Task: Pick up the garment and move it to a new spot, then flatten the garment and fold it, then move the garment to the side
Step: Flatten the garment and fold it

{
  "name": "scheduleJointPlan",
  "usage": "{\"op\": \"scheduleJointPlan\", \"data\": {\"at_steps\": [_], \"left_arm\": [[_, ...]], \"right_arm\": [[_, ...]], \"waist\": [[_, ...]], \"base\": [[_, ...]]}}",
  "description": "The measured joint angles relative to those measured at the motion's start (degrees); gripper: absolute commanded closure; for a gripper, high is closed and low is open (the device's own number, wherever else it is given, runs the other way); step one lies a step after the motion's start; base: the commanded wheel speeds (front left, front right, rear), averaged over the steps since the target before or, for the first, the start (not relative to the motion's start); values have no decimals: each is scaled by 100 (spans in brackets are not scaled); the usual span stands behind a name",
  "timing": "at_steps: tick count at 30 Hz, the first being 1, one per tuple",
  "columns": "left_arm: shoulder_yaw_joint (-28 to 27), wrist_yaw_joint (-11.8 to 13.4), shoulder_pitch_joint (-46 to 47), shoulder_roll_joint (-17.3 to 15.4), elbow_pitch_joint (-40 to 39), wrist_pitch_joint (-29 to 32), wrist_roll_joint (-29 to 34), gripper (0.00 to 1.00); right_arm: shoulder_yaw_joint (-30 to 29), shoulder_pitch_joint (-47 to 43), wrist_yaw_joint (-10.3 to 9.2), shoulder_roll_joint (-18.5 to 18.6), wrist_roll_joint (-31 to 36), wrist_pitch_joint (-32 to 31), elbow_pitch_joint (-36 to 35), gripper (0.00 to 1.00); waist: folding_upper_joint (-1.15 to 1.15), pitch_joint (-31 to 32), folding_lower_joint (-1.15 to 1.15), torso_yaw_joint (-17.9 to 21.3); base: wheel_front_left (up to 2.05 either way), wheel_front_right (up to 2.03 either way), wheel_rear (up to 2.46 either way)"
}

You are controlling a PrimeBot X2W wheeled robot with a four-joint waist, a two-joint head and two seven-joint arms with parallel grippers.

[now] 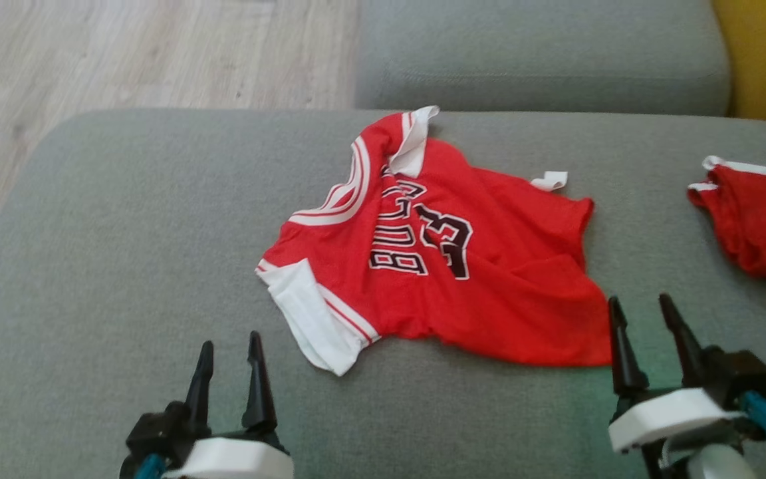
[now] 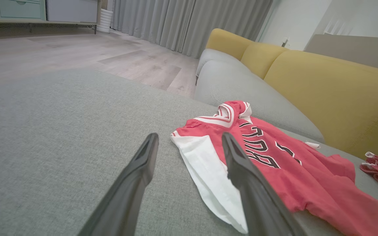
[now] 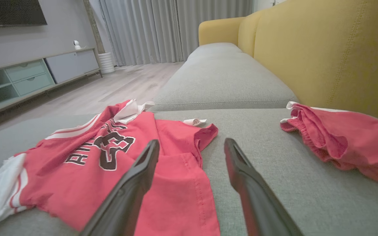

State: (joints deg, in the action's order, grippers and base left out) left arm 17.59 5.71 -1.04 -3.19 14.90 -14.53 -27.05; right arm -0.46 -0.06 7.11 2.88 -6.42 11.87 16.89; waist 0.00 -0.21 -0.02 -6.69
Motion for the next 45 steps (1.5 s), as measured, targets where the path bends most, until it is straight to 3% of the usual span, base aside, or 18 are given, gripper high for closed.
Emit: {"op": "scheduleJointPlan", "data": {"at_steps": [16, 22, 31, 45], "left_arm": [[14, 20, -69, -79, -19, 43, 0, 0], [125, 24, 8, -144, 33, 334, 55, 0], [292, -68, 1475, -185, 1200, 1317, 82, 0], [118, -48, 2184, -151, 2415, 1292, -114, 0]], "right_arm": [[172, -413, 0, -23, -175, -380, -611, 0], [240, -417, 0, -24, -175, -420, -704, 0], [421, -363, 0, -24, -104, -486, -854, 0], [409, -155, 0, -23, -55, -482, -858, 0]], "waist": [[0, 83, 2, 145], [0, -10, 1, 134], [0, -523, 3, 275], [0, -919, 2, 524]], "base": [[0, 0, 0], [0, 0, 0], [0, 0, 0], [0, 0, 0]]}}
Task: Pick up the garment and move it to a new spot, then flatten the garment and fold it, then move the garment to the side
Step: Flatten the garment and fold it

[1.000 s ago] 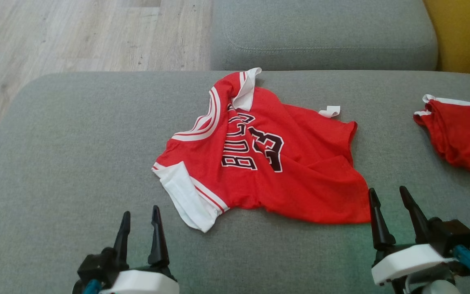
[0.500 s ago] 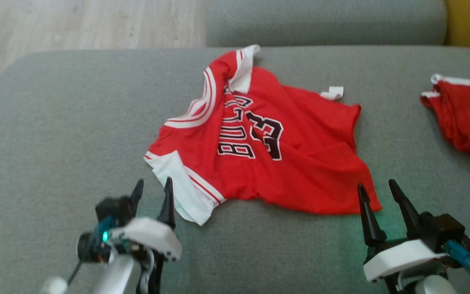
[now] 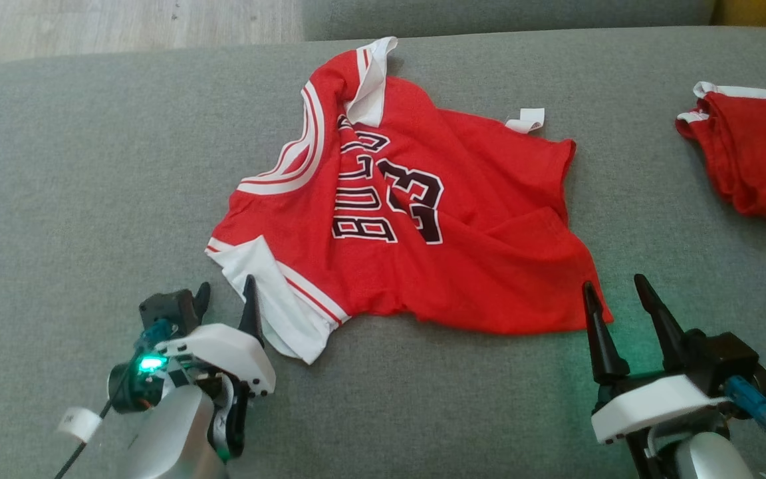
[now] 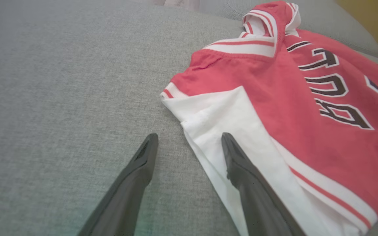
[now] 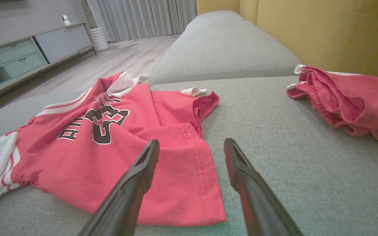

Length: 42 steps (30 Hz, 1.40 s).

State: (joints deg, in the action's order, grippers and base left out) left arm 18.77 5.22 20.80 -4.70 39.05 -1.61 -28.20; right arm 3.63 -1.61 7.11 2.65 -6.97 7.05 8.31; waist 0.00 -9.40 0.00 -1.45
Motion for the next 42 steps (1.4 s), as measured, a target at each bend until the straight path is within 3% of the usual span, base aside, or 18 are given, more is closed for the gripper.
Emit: {"op": "scheduleJointPlan", "data": {"at_steps": [13, 15, 18, 23, 28, 42], "left_arm": [[171, -324, 478, 55, 746, -51, -15, 1], [190, -328, 484, 74, 803, -104, -15, 26], [232, -328, 483, 111, 872, -205, -14, 47], [350, -331, 470, 143, 900, -355, -14, 78], [369, -323, 437, 162, 870, -535, -14, 100], [347, -56, -398, -51, -353, -775, -80, 100]], "right_arm": [[31, 109, 0, 0, 0, 3, 64, 0], [7, 108, 0, 0, 0, 8, 78, 0], [-11, 108, 0, 0, 0, 9, 100, 0], [-32, 108, 0, 0, 0, 26, 120, 0], [-53, 107, 0, 0, 0, 68, 170, 0], [-753, 83, 0, -1, 168, -586, 644, 0]], "waist": [[0, -43, 0, 34], [0, -41, 0, 24], [0, -28, 0, -2], [0, 5, 0, -61], [0, 35, 0, -112], [0, 80, 0, -292]], "base": [[0, 0, 0], [0, 0, 0], [0, 0, 0], [0, 0, 0], [0, 0, 0], [0, 0, 0]]}}
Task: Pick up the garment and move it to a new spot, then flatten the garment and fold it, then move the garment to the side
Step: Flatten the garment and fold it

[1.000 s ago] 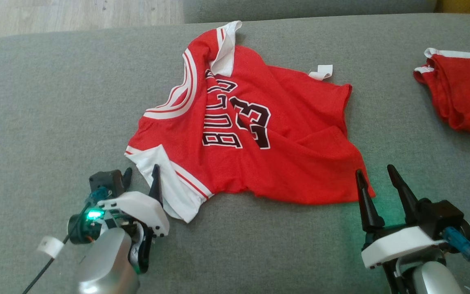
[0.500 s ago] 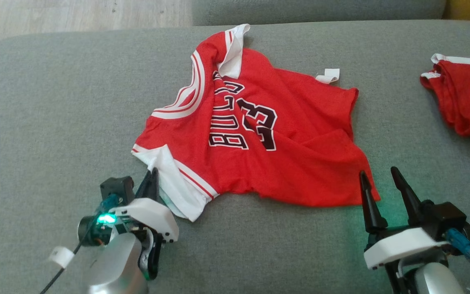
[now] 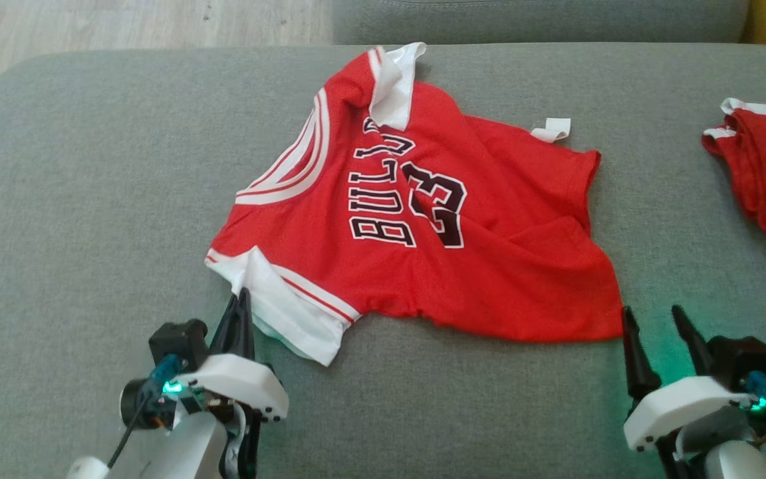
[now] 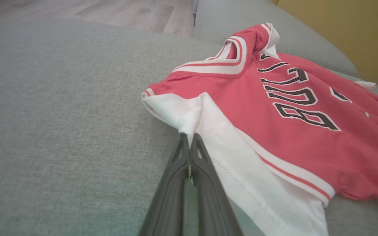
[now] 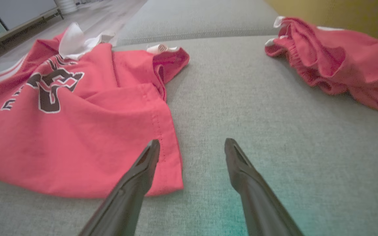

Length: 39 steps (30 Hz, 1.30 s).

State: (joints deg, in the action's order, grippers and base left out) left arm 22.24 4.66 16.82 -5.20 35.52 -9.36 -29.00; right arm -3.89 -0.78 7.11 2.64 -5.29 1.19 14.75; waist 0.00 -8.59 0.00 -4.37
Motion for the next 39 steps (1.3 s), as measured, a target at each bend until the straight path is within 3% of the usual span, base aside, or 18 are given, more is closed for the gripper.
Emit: {"op": "scheduleJointPlan", "data": {"at_steps": [9, 10, 11, 12, 13, 14, 21, 28, 34, 39], "left_arm": [[9, 192, -220, -67, -638, 211, -35, 100], [10, 197, -227, -81, -683, 224, -35, 100], [9, 208, -246, -92, -733, 226, -35, 100], [9, 236, -281, -101, -804, 229, -36, 100], [10, 241, -322, -107, -850, 230, -48, 100], [12, 241, -358, -112, -890, 230, -74, 100], [1, 240, -444, -186, -1370, 264, -135, 100], [-30, 328, -454, -402, -2234, 492, -177, 100], [-14, 442, -806, -441, -2674, 579, -253, 100], [63, 419, -1167, -185, -2377, 566, -492, 100]], "right_arm": [[277, 131, 0, -3, -178, -282, 749, 0], [308, 218, 0, -1, -183, -318, 833, 13], [347, 310, 0, 1, -212, -349, 900, 52], [392, 406, 0, 2, -285, -363, 970, 52], [438, 491, 0, 2, -366, -379, 1031, 64], [477, 557, 0, 2, -427, -374, 1077, 100], [438, 758, 0, -1, -649, 97, 1067, 100], [73, 994, 0, -1, -671, 436, 116, 100], [-248, 897, 0, -1, -515, 202, -838, 100], [-250, 389, 0, -2, -510, -18, -931, 100]], "waist": [[0, -5, 0, -95], [0, -3, 0, -98], [0, 0, 0, -100], [0, 4, 0, -104], [0, 9, 0, -109], [0, 14, 0, -114], [0, 128, 0, -120], [0, 378, 0, -101], [0, 422, 0, -82], [0, 314, 0, -93]], "base": [[0, 0, 0], [0, 0, 0], [0, 0, 0], [0, 0, 0], [0, 0, 0], [0, 0, 0], [0, 0, 0], [0, 0, 0], [0, 0, 0], [0, 0, 0]]}}
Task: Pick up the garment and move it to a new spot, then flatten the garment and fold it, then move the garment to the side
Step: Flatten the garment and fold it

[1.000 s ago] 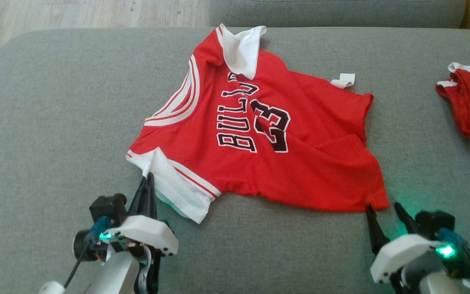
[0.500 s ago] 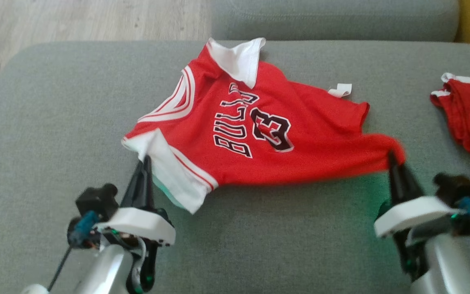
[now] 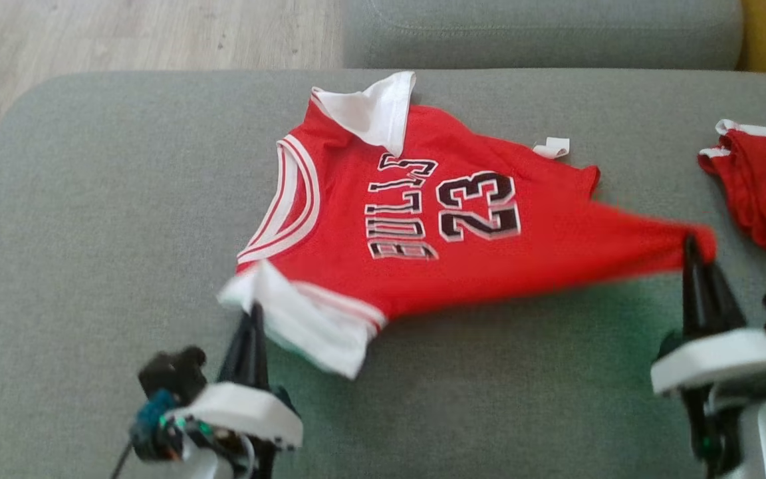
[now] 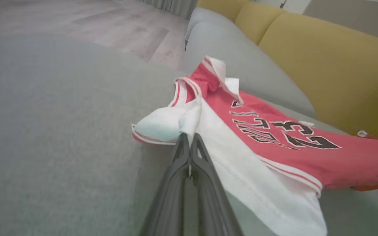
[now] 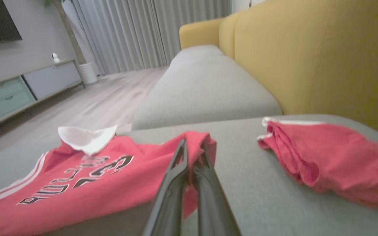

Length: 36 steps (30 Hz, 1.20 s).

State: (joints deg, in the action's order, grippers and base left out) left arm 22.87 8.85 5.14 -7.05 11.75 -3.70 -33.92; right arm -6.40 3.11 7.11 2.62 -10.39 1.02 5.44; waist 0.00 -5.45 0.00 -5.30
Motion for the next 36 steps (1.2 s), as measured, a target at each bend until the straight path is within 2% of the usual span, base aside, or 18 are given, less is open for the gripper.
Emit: {"op": "scheduleJointPlan", "data": {"at_steps": [10, 12, 13, 23, 31, 36], "left_arm": [[164, -334, -82, 220, 1134, -302, -250, 100], [208, -369, -59, 225, 1273, -357, -249, 47], [233, -401, -48, 226, 1319, -411, -249, 0], [486, -474, 103, 231, 1369, -539, -82, 0], [300, -223, 304, 152, 1670, -597, -81, 0], [300, -237, 452, 104, 1973, -583, -82, 0]], "right_arm": [[257, -254, 0, -3, -154, 123, 735, 100], [256, -253, 0, -3, -154, 160, 840, 100], [255, -253, 0, -3, -153, 197, 892, 100], [186, -252, 0, -3, -69, 278, 1145, 100], [235, -246, 0, -3, -69, 278, 1212, 100], [266, -241, 0, -3, -70, 278, 1239, 100]], "waist": [[0, -133, 0, -71], [0, -118, 0, -89], [0, -109, 0, -100], [0, -10, 0, -110], [0, -48, 0, -4], [0, -80, 0, 42]], "base": [[0, 0, 0], [0, 0, 0], [0, 0, 0], [0, 0, 0], [0, 0, 0], [0, 0, 0]]}}
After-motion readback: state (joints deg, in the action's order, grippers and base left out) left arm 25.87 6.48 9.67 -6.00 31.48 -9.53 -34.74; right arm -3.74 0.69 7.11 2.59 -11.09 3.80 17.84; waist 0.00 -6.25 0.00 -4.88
